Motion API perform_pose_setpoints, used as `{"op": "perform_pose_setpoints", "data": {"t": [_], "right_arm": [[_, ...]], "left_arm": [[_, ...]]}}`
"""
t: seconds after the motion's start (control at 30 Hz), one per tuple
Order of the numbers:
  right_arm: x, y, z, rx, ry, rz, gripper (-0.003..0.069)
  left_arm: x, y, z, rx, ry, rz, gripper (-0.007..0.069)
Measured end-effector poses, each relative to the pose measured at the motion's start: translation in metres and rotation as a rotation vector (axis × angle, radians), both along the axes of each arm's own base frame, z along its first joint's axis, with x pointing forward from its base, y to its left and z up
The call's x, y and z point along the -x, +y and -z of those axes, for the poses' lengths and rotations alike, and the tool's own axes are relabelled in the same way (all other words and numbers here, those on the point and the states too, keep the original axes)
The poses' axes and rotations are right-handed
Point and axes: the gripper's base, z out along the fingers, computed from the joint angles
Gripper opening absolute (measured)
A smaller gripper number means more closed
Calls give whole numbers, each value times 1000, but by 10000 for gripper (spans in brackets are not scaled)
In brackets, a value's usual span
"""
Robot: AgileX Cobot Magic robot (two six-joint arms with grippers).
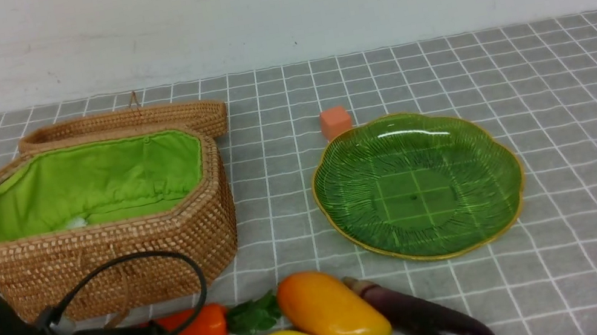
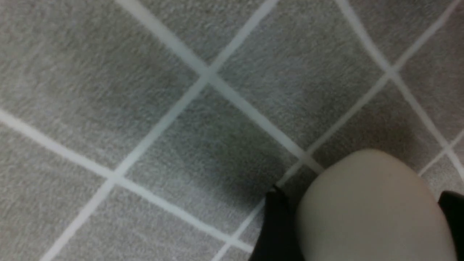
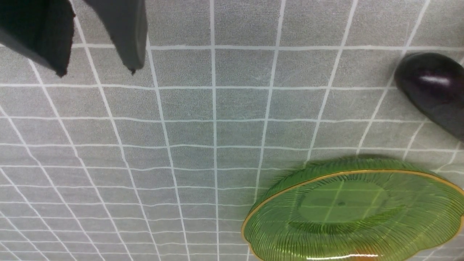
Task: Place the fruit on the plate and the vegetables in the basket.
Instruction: Take a daikon with your left arm and place it on the basket on the left.
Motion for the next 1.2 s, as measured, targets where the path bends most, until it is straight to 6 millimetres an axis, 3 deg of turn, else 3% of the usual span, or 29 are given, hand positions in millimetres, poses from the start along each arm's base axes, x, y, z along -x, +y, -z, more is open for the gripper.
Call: {"op": "perform_pose_setpoints", "data": {"t": [0.27, 0.4, 0.43, 0.5, 0.57, 0.6, 0.73, 0.77, 0.87, 0.97, 1.2], "right_arm": [[0, 0, 0, 0, 0, 0, 240], [0, 0, 0, 0, 0, 0, 240], [0, 0, 0, 0, 0, 0, 240], [0, 0, 0, 0, 0, 0, 240], [0, 0, 0, 0, 0, 0, 240], [0, 0, 0, 0, 0, 0, 240], [0, 0, 0, 0, 0, 0, 240], [0, 0, 0, 0, 0, 0, 240], [0, 0, 0, 0, 0, 0, 240], [0, 0, 0, 0, 0, 0, 240], [0, 0, 0, 0, 0, 0, 240]], "left_arm": [[3, 0, -18, 7, -81, 39, 486], [6, -3, -61, 54, -181, 68, 486], [5, -3, -62, 55, -187, 68, 486], [0, -5, -98, 84, -281, 76, 486], [-6, -6, -115, 92, -333, 76, 486], [-17, -3, -144, 101, -413, 55, 486], [-37, 17, -175, 91, -504, -26, 486], [-50, 33, -184, 83, -525, -97, 486], [-72, 56, -186, 87, -521, -207, 486], [-98, 75, -176, 121, -472, -324, 486], [-139, 83, -147, 168, -355, -401, 486]]}}
